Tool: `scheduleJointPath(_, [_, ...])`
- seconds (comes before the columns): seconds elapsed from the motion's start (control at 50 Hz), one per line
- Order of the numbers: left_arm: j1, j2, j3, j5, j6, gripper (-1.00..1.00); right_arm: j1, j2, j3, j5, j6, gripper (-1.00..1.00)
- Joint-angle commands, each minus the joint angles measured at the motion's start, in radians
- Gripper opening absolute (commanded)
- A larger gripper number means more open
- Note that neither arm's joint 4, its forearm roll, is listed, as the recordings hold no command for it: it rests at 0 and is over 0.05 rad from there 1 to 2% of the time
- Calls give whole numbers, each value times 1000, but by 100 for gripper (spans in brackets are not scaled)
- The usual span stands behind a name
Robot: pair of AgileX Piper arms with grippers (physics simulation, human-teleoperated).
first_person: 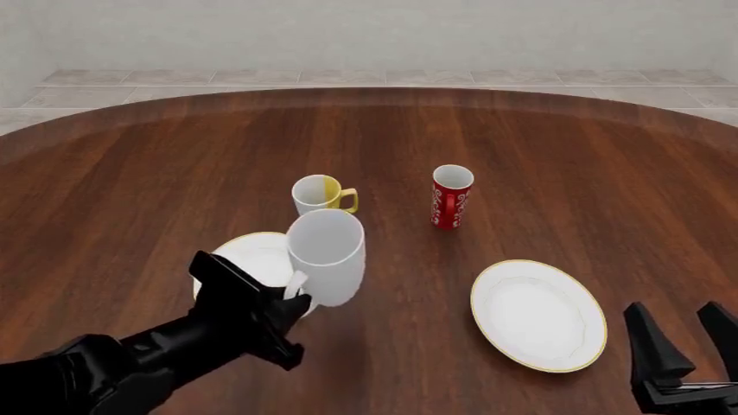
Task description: Put the white mug on the left plate.
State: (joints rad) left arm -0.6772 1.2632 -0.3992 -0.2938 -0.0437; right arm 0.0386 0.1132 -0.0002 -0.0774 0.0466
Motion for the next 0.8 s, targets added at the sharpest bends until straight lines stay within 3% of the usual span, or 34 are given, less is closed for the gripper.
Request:
scheduleJointPath(0.02, [26, -42, -31, 66, -8, -100, 2, 5, 0, -2, -1, 100])
scheduleJointPath(0.8, [202, -49, 17, 55, 16, -100, 1, 30, 0, -25, -1, 100])
